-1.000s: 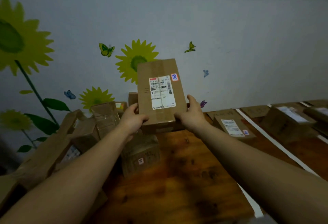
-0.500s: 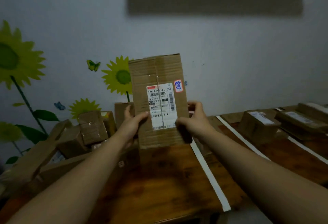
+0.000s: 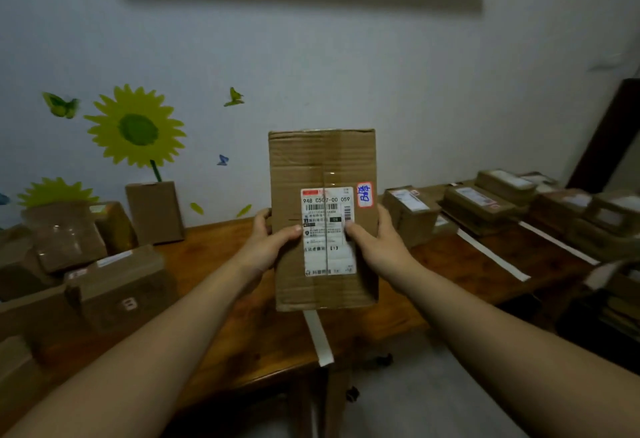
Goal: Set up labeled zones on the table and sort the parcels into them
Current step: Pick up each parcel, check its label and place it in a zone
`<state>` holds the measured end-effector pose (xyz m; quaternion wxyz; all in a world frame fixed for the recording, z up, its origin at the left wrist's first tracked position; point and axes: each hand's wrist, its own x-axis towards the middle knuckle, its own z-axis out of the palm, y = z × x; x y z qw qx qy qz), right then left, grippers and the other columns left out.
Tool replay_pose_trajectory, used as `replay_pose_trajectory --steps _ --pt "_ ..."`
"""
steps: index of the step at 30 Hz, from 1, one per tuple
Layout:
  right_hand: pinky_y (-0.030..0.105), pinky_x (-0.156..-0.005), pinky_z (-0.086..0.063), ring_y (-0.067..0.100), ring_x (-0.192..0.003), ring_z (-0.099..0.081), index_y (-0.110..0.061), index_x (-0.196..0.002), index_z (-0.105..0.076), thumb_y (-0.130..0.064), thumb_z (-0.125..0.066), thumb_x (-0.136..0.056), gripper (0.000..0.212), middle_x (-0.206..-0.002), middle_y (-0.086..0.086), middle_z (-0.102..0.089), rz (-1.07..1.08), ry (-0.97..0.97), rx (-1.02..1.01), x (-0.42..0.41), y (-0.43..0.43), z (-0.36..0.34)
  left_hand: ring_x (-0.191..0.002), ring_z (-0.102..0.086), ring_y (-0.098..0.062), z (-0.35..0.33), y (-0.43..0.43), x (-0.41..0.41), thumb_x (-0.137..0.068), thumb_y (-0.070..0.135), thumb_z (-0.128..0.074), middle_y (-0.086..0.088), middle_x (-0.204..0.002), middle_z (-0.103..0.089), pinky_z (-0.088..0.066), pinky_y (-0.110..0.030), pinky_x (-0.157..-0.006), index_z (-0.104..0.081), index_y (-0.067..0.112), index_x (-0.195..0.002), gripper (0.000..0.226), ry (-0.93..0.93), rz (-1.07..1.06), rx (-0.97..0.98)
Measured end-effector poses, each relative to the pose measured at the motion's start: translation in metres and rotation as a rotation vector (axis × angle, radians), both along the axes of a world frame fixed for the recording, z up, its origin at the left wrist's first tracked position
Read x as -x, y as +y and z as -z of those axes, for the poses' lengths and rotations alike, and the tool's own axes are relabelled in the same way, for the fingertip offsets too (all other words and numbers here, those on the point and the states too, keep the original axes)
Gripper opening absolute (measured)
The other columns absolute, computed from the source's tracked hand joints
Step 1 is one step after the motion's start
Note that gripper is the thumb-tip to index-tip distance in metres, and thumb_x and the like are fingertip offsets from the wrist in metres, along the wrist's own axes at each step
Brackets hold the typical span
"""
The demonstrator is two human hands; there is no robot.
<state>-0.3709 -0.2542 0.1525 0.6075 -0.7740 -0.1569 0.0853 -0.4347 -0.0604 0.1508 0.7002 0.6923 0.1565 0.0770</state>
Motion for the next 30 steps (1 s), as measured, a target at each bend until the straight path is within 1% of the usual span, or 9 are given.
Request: replay_pose_trajectory --steps 5,7,9,13,16,19,22,26,30 --pt "0.053 -0.106 -0.040 0.031 -0.129 -0.044 -0.034 -0.149 -0.013 -0.056 -0.059 -0.086 0.081 -0.148 0.007 -0.034 0.145 0.094 0.206 -0.027 -0.051 0.028 -0.099 -0.059 -0.022 0.029 -0.051 -0.031 -0.084 0.024 -0.068 -0.001 -0.112 -0.058 -0.052 -0.041 -0.080 -0.023 0.029 -0.142 0.073 0.231 0.158 -0.066" --pt "0.052 -0.103 -0.043 0.030 -0.127 -0.048 -0.038 -0.149 -0.007 -0.050 -0.063 -0.085 0.086 -0.149 0.009 -0.035 0.160 0.140 0.203 -0.036 -0.067 0.043 -0.103 -0.059 -0.026 0.045 -0.066 -0.048 -0.084 0.041 -0.064 -0.003 -0.112 -0.060 -0.050 -0.049 -0.087 -0.031 0.032 -0.138 0.064 0.352 0.178 -0.070" --pt "0.050 -0.103 -0.044 0.028 -0.127 -0.049 -0.037 -0.149 -0.007 -0.038 -0.067 -0.087 0.086 -0.147 0.007 -0.038 0.154 0.154 0.225 -0.049 -0.078 0.058 -0.102 -0.059 -0.028 0.058 -0.076 -0.065 -0.082 0.054 -0.060 -0.005 -0.113 -0.061 -0.050 -0.045 -0.083 -0.033 0.033 -0.137 0.065 0.446 0.201 -0.088" --pt "0.046 -0.107 -0.040 0.024 -0.131 -0.043 -0.033 -0.150 -0.015 -0.036 -0.071 -0.084 0.086 -0.147 0.003 -0.039 0.083 0.101 0.385 -0.089 -0.087 0.076 -0.101 -0.059 -0.028 0.078 -0.083 -0.108 -0.086 0.054 -0.053 -0.005 -0.113 -0.061 -0.052 -0.039 -0.077 -0.035 0.032 -0.135 0.057 0.486 0.211 -0.072" --pt "0.043 -0.114 -0.028 0.027 -0.143 -0.022 -0.042 -0.151 -0.013 -0.054 -0.070 -0.079 0.092 -0.159 -0.002 -0.004 -0.095 -0.014 0.567 -0.122 -0.086 0.079 -0.100 -0.060 -0.026 0.089 -0.081 -0.149 -0.089 0.049 -0.053 -0.005 -0.110 -0.063 -0.051 -0.040 -0.080 -0.041 0.033 -0.131 0.047 0.445 0.167 0.001" --pt "0.046 -0.120 -0.015 0.027 -0.148 0.003 -0.043 -0.152 -0.007 -0.068 -0.067 -0.072 0.103 -0.155 -0.015 0.027 -0.314 -0.128 0.784 -0.158 -0.086 0.084 -0.098 -0.062 -0.025 0.100 -0.072 -0.192 -0.092 0.043 -0.052 -0.003 -0.105 -0.066 -0.049 -0.044 -0.092 -0.046 0.031 -0.126 0.037 0.399 0.140 0.022" --pt "0.049 -0.121 -0.010 0.025 -0.147 0.009 -0.045 -0.151 -0.006 -0.071 -0.064 -0.073 0.101 -0.155 -0.017 0.025 -0.445 -0.214 0.922 -0.194 -0.081 0.089 -0.098 -0.062 -0.026 0.105 -0.065 -0.227 -0.091 0.046 -0.052 -0.005 -0.103 -0.066 -0.048 -0.046 -0.094 -0.045 0.030 -0.122 0.036 0.439 0.106 0.014" --pt "0.051 -0.121 -0.009 0.026 -0.147 0.006 -0.042 -0.152 -0.007 -0.064 -0.057 -0.084 0.088 -0.161 -0.009 0.009 -0.454 -0.291 1.002 -0.230 -0.075 0.094 -0.091 -0.061 -0.025 0.104 -0.065 -0.255 -0.093 0.049 -0.046 -0.005 -0.100 -0.065 -0.050 -0.033 -0.072 -0.049 0.029 -0.111 0.027 0.513 0.092 -0.026" --pt "0.052 -0.121 -0.008 0.028 -0.147 0.005 -0.038 -0.153 -0.010 -0.063 -0.049 -0.089 0.079 -0.162 -0.007 0.004 -0.485 -0.382 1.057 -0.263 -0.076 0.098 -0.098 -0.060 -0.027 0.112 -0.062 -0.279 -0.093 0.051 -0.046 -0.008 -0.106 -0.063 -0.054 -0.040 -0.081 -0.051 0.028 -0.108 0.028 0.555 0.089 -0.052"
